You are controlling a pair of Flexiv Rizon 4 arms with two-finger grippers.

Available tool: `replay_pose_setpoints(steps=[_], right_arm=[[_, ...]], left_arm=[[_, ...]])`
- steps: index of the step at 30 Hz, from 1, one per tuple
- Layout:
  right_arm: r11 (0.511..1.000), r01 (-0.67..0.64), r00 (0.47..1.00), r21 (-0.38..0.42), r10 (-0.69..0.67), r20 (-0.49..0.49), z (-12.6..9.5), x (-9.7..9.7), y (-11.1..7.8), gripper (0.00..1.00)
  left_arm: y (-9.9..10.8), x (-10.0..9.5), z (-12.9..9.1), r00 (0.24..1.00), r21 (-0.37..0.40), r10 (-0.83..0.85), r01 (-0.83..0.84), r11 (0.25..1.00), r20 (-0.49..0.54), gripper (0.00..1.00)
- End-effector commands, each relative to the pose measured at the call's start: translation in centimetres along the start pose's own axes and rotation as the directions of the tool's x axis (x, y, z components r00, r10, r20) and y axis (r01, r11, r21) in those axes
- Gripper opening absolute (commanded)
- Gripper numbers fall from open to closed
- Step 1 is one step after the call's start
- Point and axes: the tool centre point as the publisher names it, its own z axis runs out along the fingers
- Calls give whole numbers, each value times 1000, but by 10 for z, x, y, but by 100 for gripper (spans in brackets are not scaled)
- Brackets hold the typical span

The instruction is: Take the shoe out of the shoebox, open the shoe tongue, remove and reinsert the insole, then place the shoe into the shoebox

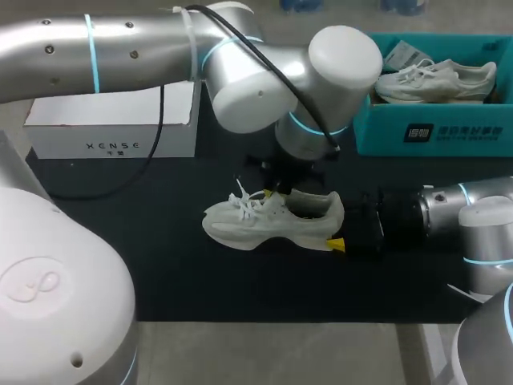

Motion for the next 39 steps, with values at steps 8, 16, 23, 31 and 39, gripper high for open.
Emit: replay_pose_setpoints(steps=[8,16,23,31,39], right_arm=[[1000,-1,1000,1,1,-1,5,-1,-4,0],[1000,-1,1000,1,1,-1,5,-1,-4,0],[1000,-1,1000,1,1,-1,5,-1,-4,0],[1000,-1,1000,1,1,-1,5,-1,-4,0],[1000,-1,1000,1,1,-1,5,-1,-4,0]], left_arm=[[-7,-55,-2,996,-31,-62,60,998,-61,0],[-6,-68,6,994,-70,-82,77,995,-69,0],[-2,-69,10,994,-95,-77,70,993,-75,14],[0,-71,15,993,-127,-82,71,989,-83,36],[0,-73,11,991,-134,-83,69,989,-101,33]])
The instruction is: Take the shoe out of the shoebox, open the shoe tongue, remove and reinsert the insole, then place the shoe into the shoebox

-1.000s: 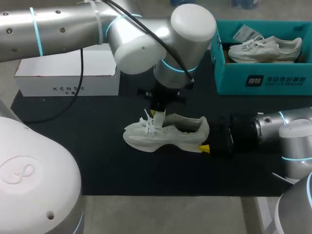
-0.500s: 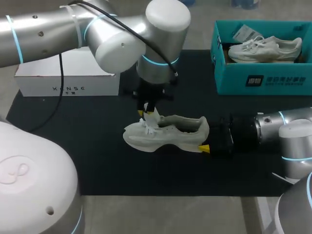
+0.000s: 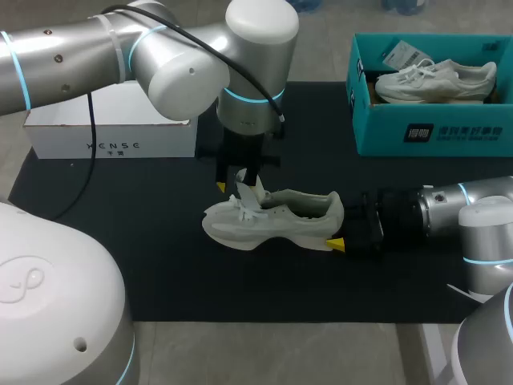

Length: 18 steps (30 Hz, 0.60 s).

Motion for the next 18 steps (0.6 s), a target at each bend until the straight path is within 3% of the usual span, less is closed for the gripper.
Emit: replay_pose_setpoints(steps=[1,5,16,17,18], right_arm=[[1000,-1,1000,1,1,-1,5,-1,-5,0],[1000,-1,1000,1,1,-1,5,-1,-5,0],[1000,-1,1000,1,1,-1,5,-1,-5,0],[1000,-1,1000,1,1,-1,5,-1,-5,0],[1000,-1,1000,1,1,-1,5,-1,-5,0]], left_arm=[[1,-4,-2,1000,-2,4,-4,1000,-22,27],[0,-7,-2,1000,-5,2,-2,1000,-26,0],[3,-13,6,1000,-32,-4,3,999,-30,0],[4,-12,4,999,-31,0,-2,1000,-37,17],[5,-12,2,999,-27,6,-8,1000,-43,63]])
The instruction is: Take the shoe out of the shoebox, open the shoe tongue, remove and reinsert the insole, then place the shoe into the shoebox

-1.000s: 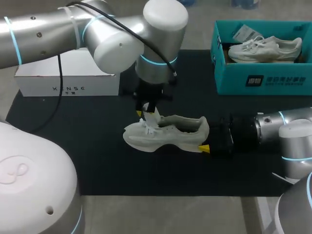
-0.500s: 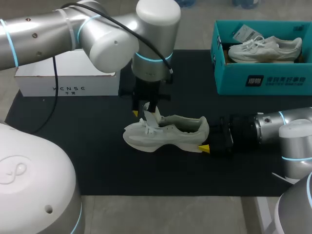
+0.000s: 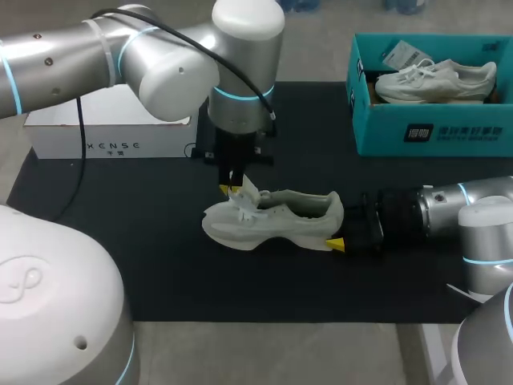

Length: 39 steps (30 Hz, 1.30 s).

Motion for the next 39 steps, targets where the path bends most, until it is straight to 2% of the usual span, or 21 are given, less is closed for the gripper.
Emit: replay_pose_setpoints(steps=[1,2,11,19,25,27,29,31,34,36,39], right_arm=[[1000,-1,1000,1,1,-1,4,0,-5,0],[1000,-1,1000,1,1,-1,4,0,-5,0],[1000,-1,1000,1,1,-1,4,0,-5,0],[1000,-1,1000,1,1,-1,4,0,-5,0],[1000,-1,1000,1,1,-1,4,0,-5,0],[1000,-1,1000,1,1,-1,4,0,-5,0],[1000,-1,1000,1,1,-1,4,0,-5,0],[1000,-1,1000,1,1,-1,4,0,-5,0],[1000,-1,1000,1,1,-1,4,0,-5,0],[1000,-1,1000,1,1,-1,4,0,-5,0],[1000,-1,1000,1,1,-1,4,0,-5,0]], left_arm=[[3,-4,-5,1000,8,12,-12,1000,-19,97],[4,-4,-7,1000,9,15,-14,1000,-24,100],[6,-6,-27,997,21,41,-39,999,-72,100],[11,0,-58,985,44,131,-127,991,-110,100],[23,3,-79,927,40,347,-345,938,-140,100],[30,6,-84,853,41,512,-511,859,-100,100],[38,6,-89,696,58,690,-694,718,-198,100],[48,4,-90,493,85,848,-853,515,-192,100],[59,3,-82,263,88,962,-959,268,-71,100],[67,-1,-77,78,90,995,-992,84,-66,100],[67,-1,-77,78,90,995,-992,84,-66,100]])
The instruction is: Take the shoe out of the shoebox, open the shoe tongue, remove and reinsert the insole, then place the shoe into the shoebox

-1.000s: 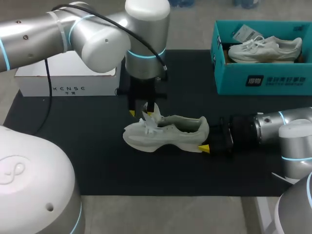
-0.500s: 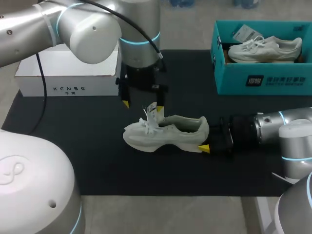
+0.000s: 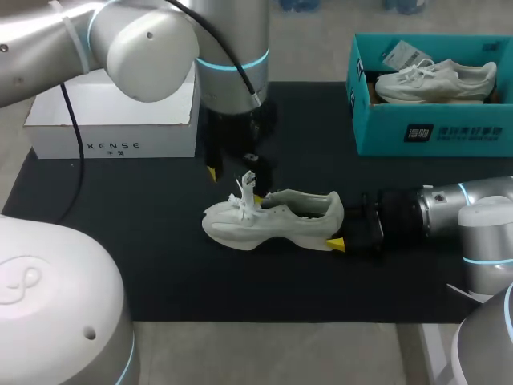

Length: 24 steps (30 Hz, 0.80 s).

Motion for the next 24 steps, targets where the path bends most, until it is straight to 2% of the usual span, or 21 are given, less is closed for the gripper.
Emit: replay_pose_setpoints(steps=[1,17,19,20,21,23,24], right_arm=[[1000,-1,1000,1,1,-1,4,0,-4,0],[1000,-1,1000,1,1,-1,4,0,-4,0],[1000,-1,1000,1,1,-1,4,0,-4,0],[1000,-1,1000,1,1,-1,4,0,-4,0],[1000,-1,1000,1,1,-1,4,0,-4,0],[1000,-1,1000,1,1,-1,4,0,-4,0],[1000,-1,1000,1,1,-1,4,0,-4,0]], left_arm=[[8,-3,3,700,-29,714,-714,699,-8,100],[8,-3,3,700,-29,714,-714,699,-8,100],[5,-1,-1,600,2,800,-800,600,8,100],[3,1,-2,586,-23,810,-810,586,28,100],[1,4,-2,531,-42,847,-846,531,27,100],[-2,7,-2,504,-29,863,-863,504,29,100],[-6,11,0,427,-42,904,-904,426,-3,100]])
